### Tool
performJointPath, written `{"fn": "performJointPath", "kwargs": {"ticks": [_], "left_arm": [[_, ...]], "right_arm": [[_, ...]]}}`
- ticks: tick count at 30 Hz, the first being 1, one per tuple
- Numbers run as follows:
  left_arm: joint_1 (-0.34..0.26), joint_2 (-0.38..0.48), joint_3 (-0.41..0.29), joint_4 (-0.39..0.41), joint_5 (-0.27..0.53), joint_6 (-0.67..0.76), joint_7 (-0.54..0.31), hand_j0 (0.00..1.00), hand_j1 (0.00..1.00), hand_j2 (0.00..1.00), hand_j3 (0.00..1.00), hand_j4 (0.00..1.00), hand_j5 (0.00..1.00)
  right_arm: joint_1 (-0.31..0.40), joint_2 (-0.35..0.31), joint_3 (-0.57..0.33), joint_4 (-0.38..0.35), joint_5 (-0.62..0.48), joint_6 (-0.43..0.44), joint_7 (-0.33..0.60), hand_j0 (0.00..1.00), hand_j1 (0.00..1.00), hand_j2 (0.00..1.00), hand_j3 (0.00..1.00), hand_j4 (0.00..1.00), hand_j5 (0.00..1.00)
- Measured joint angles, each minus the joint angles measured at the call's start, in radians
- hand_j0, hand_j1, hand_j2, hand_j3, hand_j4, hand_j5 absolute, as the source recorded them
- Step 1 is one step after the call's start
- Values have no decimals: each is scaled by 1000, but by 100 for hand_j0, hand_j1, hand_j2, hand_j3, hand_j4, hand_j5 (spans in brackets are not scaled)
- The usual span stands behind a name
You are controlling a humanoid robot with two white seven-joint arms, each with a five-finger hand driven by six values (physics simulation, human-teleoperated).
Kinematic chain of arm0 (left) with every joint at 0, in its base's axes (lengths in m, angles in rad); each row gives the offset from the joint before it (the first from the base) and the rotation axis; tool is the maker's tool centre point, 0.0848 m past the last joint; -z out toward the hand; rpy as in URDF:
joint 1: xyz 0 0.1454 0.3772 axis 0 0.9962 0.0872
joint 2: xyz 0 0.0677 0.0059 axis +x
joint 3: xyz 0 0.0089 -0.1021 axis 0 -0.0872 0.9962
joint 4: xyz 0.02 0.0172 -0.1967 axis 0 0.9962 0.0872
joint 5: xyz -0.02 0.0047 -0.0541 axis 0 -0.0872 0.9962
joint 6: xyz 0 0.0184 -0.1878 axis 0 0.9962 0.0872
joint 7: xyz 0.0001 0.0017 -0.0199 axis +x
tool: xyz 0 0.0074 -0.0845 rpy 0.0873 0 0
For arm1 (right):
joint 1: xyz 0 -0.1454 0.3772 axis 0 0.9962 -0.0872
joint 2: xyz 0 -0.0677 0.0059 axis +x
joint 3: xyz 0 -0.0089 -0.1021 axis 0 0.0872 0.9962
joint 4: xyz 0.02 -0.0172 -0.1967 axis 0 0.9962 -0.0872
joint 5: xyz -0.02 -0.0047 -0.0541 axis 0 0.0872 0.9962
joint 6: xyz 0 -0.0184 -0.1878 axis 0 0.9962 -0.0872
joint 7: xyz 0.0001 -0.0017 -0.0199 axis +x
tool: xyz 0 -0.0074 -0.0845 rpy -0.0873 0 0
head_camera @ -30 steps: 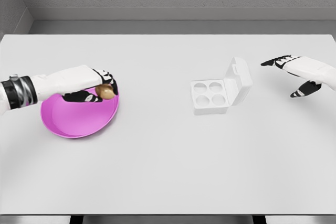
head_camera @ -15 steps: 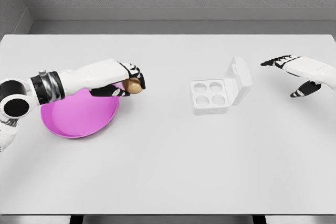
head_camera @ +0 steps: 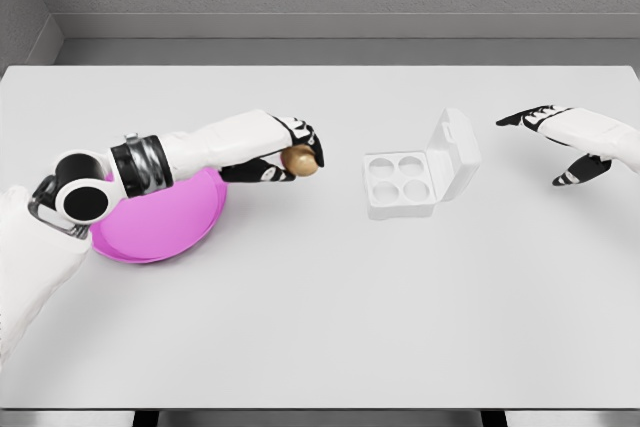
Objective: Pack egg into the box and close the box lid
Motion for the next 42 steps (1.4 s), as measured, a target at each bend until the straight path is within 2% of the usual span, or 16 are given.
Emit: {"fn": "performJointPath", "kwargs": {"ticks": [14,19,35,42], "left_arm": [[-54,-201,-4,114,-168,0,0,36,36,36,36,36,36],[-80,-244,-23,165,-207,1,0,36,36,36,36,36,36],[-110,-388,-33,304,-328,2,0,36,36,36,36,36,36],[-130,-432,-33,371,-349,2,0,37,37,37,37,37,37]], "right_arm": [[0,0,1,0,0,0,0,100,100,100,100,100,100],[3,2,2,0,0,0,0,100,100,100,100,100,100],[2,6,2,0,0,0,0,100,100,100,100,100,100],[2,6,2,0,0,0,0,100,100,100,100,100,100]]}}
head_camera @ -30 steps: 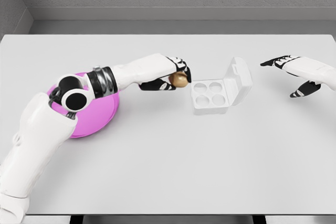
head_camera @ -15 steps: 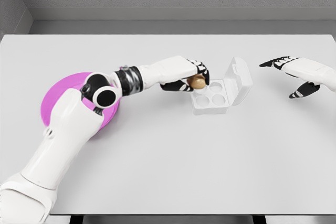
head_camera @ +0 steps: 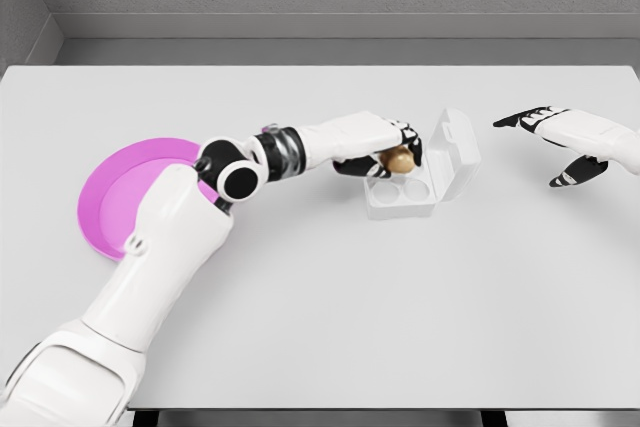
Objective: Pack egg into the box and close the box lid
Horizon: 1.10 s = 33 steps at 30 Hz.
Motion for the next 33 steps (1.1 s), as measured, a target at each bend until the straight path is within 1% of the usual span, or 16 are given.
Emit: {"fn": "performJointPath", "kwargs": {"ticks": [4,9,10,14,17,19,21,28,29,30,31,33], "left_arm": [[-3,-7,-1,24,-3,0,0,38,38,38,38,38,38],[-6,-9,-2,36,-3,0,0,38,38,38,38,38,38],[-8,-9,-4,37,-3,0,0,40,40,40,40,40,40],[-8,-9,-15,35,-9,-1,0,49,49,49,49,49,49],[-8,-9,-19,31,-9,-1,0,67,67,67,67,67,67],[-8,-9,-19,28,-9,-1,0,69,69,69,69,69,69],[-8,-9,-18,24,-10,-1,0,73,73,73,73,73,73],[-8,-9,-12,11,-9,0,0,77,77,77,77,77,77],[-6,-9,-11,8,-9,0,0,82,82,82,82,82,82],[-8,-9,-11,5,-9,0,0,85,85,85,85,85,85],[-11,-9,-11,2,-8,0,0,92,92,92,92,92,92],[2,-9,-6,-24,-9,-1,0,100,100,100,100,100,100]], "right_arm": [[0,-1,0,0,0,0,0,100,100,100,100,100,100],[0,-1,0,0,0,0,0,100,100,100,100,100,100],[0,-2,0,0,0,0,0,100,100,100,100,100,100],[0,-3,0,0,0,0,0,100,100,100,100,100,100],[2,-3,0,0,0,0,0,100,100,100,100,100,100],[2,-3,0,0,0,0,0,100,100,100,100,100,100],[2,-3,0,0,0,0,0,100,100,100,100,100,100],[0,-3,0,0,0,0,0,100,100,100,100,100,100],[0,-3,0,0,0,0,0,100,100,100,100,100,100],[0,-3,0,0,0,0,0,100,100,100,100,100,100],[0,-3,0,0,0,0,0,100,100,100,100,100,100],[0,-3,0,0,0,0,0,100,100,100,100,100,100]]}}
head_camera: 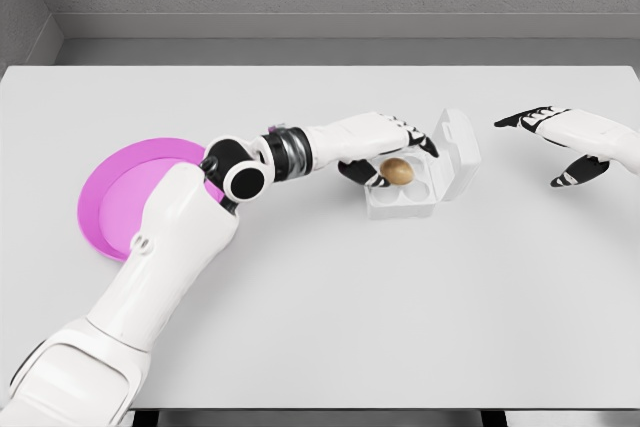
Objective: Pack egg into the box and close the box lid
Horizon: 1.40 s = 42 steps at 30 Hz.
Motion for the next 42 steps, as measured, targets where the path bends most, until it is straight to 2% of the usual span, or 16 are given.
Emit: {"fn": "performJointPath", "kwargs": {"ticks": [2,4,9,12,15,18,21,25,27,29,31,34,37,42], "left_arm": [[5,9,12,-44,3,0,0,100,100,100,100,100,100],[46,32,32,-104,7,-1,0,100,100,100,100,100,100],[106,116,111,-244,47,-5,0,100,100,100,100,100,100],[118,182,137,-297,112,-7,0,100,100,100,100,100,100],[173,224,188,-350,154,-11,0,100,100,100,100,100,100],[241,309,238,-430,260,-71,0,100,100,100,100,100,100],[261,364,315,-476,359,-144,0,100,100,100,100,100,100],[410,404,447,-510,474,-198,0,100,100,100,100,100,100],[509,410,526,-516,503,-210,0,100,100,100,100,100,100],[575,413,634,-512,515,-217,0,100,100,100,100,100,100],[575,415,708,-486,524,-219,0,100,100,100,100,100,100],[577,419,759,-460,528,-221,0,100,100,100,100,100,100],[580,420,780,-450,524,-222,0,100,100,100,100,100,100],[597,421,787,-445,520,-222,0,100,100,100,100,100,100]], "right_arm": [[0,0,0,-1,0,0,0,100,100,100,100,100,100],[6,1,0,-14,1,0,0,100,100,100,100,100,100],[29,0,0,-55,2,0,0,100,100,100,100,100,100],[34,0,0,-76,1,0,0,100,100,100,100,100,100],[34,0,0,-86,1,0,-1,100,100,100,100,100,100],[34,2,0,-93,2,0,-1,100,100,100,100,100,100],[41,5,0,-109,2,0,-1,100,100,100,100,100,100],[55,6,0,-141,2,0,-2,100,100,100,100,100,100],[64,6,-1,-159,2,0,-3,100,100,100,100,100,100],[64,8,-1,-169,0,0,-4,100,100,100,100,100,100],[66,8,-1,-183,1,0,-6,100,100,100,100,100,100],[69,9,-2,-202,-1,0,-9,100,100,100,100,100,100],[71,14,-3,-217,-4,0,-12,100,100,100,100,100,100],[117,58,-3,-301,-4,0,-13,100,100,100,100,100,100]]}}
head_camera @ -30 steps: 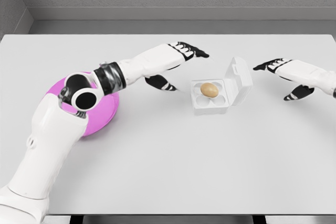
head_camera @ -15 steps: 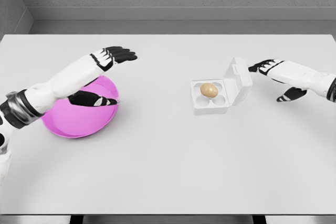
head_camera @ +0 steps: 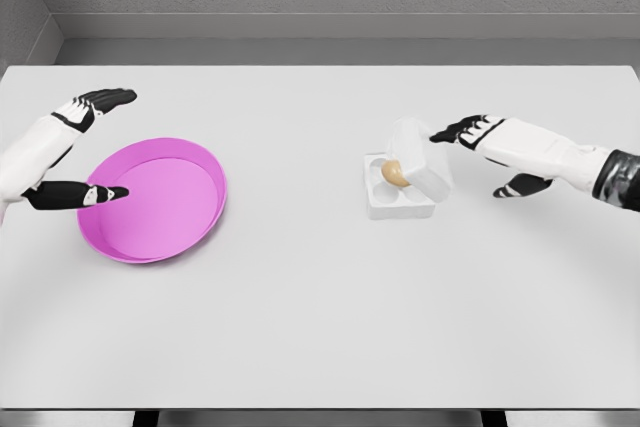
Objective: Pack egg into the box and close the box lid
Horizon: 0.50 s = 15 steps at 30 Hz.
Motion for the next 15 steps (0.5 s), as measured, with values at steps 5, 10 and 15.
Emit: {"fn": "performJointPath", "kwargs": {"ticks": [5,10,15], "left_arm": [[12,2,-1,1,-2,0,0,100,100,100,100,100,100],[17,1,-1,1,-2,0,0,100,100,100,100,100,100],[17,2,-3,-7,-2,0,0,100,100,100,100,100,100]], "right_arm": [[15,28,-4,-81,0,0,2,100,100,100,100,100,100],[32,21,-108,-49,3,0,9,100,100,100,100,100,100],[25,-15,-170,38,4,0,10,100,100,100,100,100,100]]}}
